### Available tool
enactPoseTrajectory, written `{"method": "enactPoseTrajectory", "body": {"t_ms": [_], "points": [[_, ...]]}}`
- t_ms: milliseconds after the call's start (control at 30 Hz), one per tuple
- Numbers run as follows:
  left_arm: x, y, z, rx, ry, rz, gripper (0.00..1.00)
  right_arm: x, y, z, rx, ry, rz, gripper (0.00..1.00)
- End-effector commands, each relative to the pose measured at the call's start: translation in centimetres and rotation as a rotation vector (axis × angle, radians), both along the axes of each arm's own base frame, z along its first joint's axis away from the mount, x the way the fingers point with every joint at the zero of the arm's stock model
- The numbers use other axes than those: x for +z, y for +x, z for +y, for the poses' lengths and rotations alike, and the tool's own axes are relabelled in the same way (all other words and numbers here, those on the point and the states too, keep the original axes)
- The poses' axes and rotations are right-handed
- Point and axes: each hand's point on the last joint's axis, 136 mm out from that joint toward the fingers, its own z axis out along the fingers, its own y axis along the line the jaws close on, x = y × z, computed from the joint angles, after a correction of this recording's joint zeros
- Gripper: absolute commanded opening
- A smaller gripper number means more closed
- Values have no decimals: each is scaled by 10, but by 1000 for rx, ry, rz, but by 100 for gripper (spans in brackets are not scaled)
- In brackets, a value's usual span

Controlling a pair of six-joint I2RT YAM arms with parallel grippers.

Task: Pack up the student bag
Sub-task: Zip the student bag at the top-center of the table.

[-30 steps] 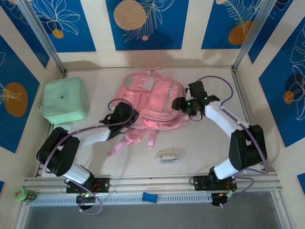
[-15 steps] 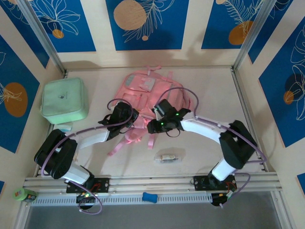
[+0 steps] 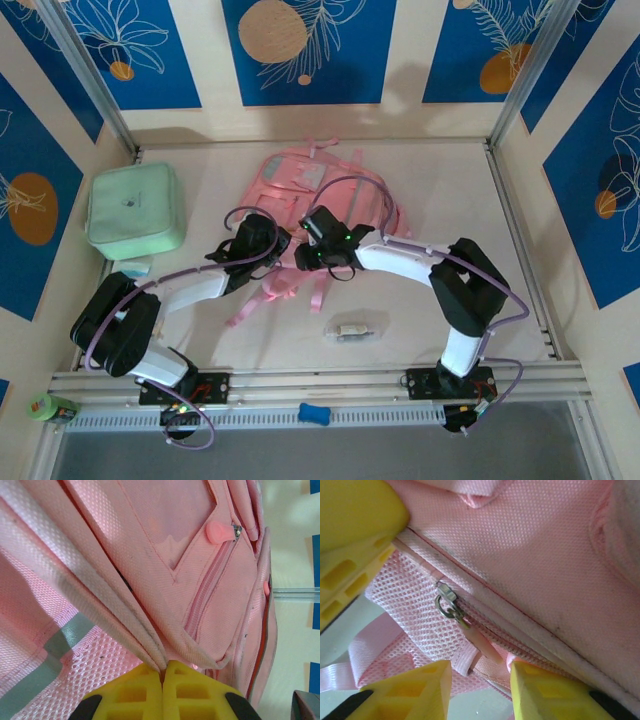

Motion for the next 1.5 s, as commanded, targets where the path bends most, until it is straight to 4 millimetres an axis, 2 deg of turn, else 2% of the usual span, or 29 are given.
{"method": "enactPoseTrajectory", "body": {"t_ms": [0, 100, 300, 433, 633, 733, 1000, 1233, 1467], "points": [[19, 1, -11, -27, -33, -49, 0, 16, 24, 8, -1, -8, -127, 37], [20, 1, -13, -34, -38, -48, 0, 23, 25, 18, 37, -6, -183, 37], [20, 1, -11, -31, -35, -48, 0, 35, 36, 21, 20, -35, -245, 35], [19, 0, -11, -27, -44, -47, 0, 36, 42, 23, 13, -46, -259, 32], [20, 0, -10, -27, -31, -49, 0, 32, 43, 28, 37, -56, -263, 23], [19, -1, -7, -20, -21, -51, 0, 35, 41, 26, 38, -67, -268, 15], [19, 7, 7, 4, 11, -52, 0, 27, 20, 4, 30, -119, -218, 0], [21, 10, 29, 40, 48, -53, 0, 16, -7, -26, 9, -136, -148, 0], [20, 5, 40, 47, 58, -45, 0, -4, -22, -79, -52, -202, -86, 0]]}}
